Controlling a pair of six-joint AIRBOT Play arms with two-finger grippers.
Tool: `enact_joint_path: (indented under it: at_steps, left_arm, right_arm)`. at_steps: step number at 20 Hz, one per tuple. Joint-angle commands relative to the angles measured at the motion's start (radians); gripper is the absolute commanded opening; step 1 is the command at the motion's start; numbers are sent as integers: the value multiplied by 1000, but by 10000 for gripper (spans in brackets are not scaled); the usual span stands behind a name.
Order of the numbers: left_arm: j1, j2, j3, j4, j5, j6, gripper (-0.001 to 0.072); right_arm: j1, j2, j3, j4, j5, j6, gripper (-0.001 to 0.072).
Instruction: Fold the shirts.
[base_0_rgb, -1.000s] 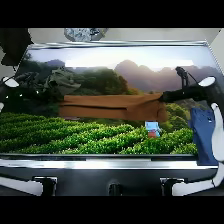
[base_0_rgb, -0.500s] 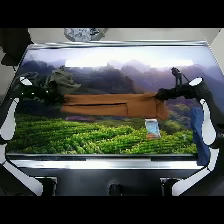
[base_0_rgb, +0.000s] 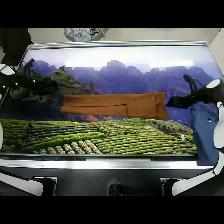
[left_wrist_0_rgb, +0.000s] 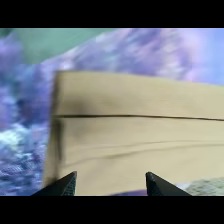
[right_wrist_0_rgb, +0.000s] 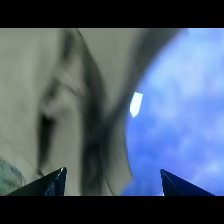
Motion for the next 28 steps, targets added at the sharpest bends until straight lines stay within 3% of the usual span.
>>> enact_joint_path:
  at_steps: [1, 8, 9, 11, 12, 13, 14, 15, 19, 22, 26, 28]
  left_arm:
    - [-35, 106, 2, 2, 17, 11, 537]
    - [-167, 161, 2, 2, 16, 11, 536]
    - [-185, 161, 2, 2, 16, 12, 536]
    - [-222, 156, -2, 2, 18, 27, 527]
    - [-243, 152, -9, 2, 19, 34, 473]
    - [-269, 145, -24, 1, 19, 39, 256]
    - [-297, 141, -48, 0, 28, 47, 89]
    - [-333, 137, -89, -2, 58, 48, 38]
    - [-510, 100, -265, -121, 290, 44, 38]
    - [-649, 12, -260, -140, 432, -16, 37]
    - [-776, -130, -156, -154, 517, -133, 37]
    - [-823, -214, -69, -243, 515, -140, 37]
  right_arm:
    - [-42, -55, -53, 119, 78, 22, 720]
    - [101, -136, -53, 339, -81, 27, 709]
    - [117, -135, -53, 350, -113, 39, 590]
    - [134, -129, -53, 368, -129, 49, 98]
    - [134, -117, -53, 366, -119, 56, 46]
    - [134, -94, -53, 364, -110, 53, 45]
    - [134, -63, -53, 354, -92, 52, 45]
    - [134, -29, -53, 334, -73, 53, 44]
    - [134, 139, -53, 223, 29, 90, 44]
    - [134, 286, -53, 122, 113, 134, 44]
    - [134, 478, -53, 3, 230, 154, 44]
    - [134, 564, -53, -15, 262, 177, 44]
